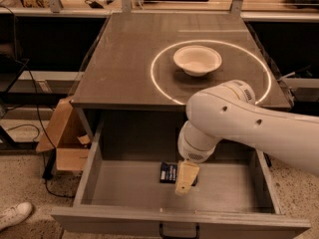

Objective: Pick rxbar blueberry from top drawer and place on counter

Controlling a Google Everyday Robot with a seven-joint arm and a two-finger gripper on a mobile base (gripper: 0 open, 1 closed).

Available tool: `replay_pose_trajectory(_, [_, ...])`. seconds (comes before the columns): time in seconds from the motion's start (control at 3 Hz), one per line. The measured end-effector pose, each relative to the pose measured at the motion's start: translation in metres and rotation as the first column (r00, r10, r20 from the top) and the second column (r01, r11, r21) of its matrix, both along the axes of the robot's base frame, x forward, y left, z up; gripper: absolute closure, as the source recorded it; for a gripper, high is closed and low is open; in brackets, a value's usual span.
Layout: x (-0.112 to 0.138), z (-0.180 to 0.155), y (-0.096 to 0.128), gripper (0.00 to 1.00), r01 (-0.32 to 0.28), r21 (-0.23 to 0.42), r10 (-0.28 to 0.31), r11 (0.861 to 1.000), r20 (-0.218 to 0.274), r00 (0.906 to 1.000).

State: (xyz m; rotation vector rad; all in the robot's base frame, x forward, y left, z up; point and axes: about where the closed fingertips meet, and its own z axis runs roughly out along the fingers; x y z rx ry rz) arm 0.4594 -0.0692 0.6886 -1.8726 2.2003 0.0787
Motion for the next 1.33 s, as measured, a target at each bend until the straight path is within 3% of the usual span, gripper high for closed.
replay_pose_trajectory(0.67, [0.014, -0.029, 0.010, 0.00, -0.007, 0.021, 0.007, 1.000, 0.013, 0.9999])
replay_pose_trajectory(1.33, [0.020, -0.051, -0.002, 0.00, 0.000, -0.001, 0.000, 1.000, 0.006, 1.0000])
